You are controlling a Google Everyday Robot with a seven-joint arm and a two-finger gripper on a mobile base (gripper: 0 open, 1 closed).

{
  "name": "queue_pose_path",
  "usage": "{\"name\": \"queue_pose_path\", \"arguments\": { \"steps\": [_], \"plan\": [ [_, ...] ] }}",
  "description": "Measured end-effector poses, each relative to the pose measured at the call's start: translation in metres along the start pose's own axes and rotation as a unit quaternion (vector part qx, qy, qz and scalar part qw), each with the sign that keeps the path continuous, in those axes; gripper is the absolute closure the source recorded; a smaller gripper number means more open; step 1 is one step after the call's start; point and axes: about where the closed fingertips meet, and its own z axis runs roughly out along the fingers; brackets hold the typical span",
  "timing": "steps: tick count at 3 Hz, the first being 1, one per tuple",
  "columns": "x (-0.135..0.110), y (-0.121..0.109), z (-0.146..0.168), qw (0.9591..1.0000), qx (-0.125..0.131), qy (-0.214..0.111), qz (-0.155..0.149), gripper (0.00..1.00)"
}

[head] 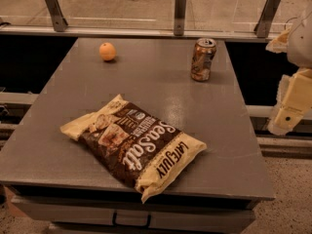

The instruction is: Pick brown chip bag

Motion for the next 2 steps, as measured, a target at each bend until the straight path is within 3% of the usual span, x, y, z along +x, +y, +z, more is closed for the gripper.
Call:
{"name": "queue_pose_path", "arguments": {
  "steps": [1,2],
  "plan": [
    [0.0,0.0,0.0,1.0,0.0,0.0,0.0,0.0],
    [-0.013,0.006,0.019,0.9996,-0.021,-0.016,-0.008,0.0]
  ]
}}
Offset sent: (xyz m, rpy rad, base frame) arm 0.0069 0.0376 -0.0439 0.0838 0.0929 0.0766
